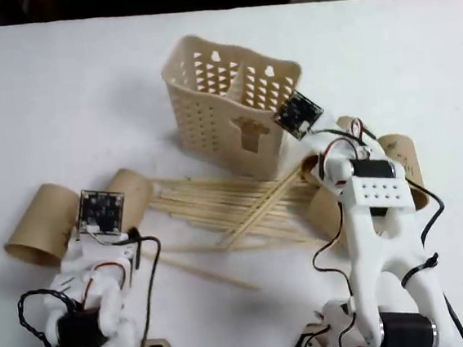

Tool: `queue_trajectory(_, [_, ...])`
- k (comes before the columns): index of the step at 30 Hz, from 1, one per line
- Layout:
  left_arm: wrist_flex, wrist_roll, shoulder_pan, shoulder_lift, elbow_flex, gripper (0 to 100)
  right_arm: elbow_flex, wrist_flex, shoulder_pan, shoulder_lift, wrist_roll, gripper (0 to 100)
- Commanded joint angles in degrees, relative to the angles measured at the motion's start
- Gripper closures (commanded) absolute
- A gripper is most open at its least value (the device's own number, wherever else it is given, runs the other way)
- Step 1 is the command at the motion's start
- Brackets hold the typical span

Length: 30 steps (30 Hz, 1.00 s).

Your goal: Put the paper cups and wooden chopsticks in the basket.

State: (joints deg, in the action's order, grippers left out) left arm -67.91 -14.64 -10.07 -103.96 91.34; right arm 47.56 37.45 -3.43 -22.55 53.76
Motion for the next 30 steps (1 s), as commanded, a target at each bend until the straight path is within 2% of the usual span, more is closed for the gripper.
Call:
queue_trajectory(1, [1.2, 0.2, -0.5, -0.5, -0.3, 82, 0.3, -3.7, -1.5, -1.3, 0.3, 76.5])
queue_trajectory(6, [1.1, 0.2, -0.5, -0.5, -0.3, 82, -0.1, -4.1, -1.7, 2.2, 0.2, 78.0])
queue_trajectory(11, [1.1, 0.2, -0.5, -0.5, -0.3, 82, -3.3, -3.6, -2.3, 4.5, 0.6, 97.1])
queue_trajectory(12, [1.2, 0.2, -0.5, -0.5, -0.3, 82, -4.2, -3.6, -3.0, 4.3, 0.6, 98.4])
queue_trajectory(19, [1.3, 0.2, -0.5, -0.5, -0.2, 82, -9.4, 1.6, -5.1, -1.1, 0.5, 97.8])
queue_trajectory(30, [1.3, 0.2, -0.5, -0.5, -0.2, 82, -10.0, 5.0, -5.1, -16.5, 0.1, 97.8])
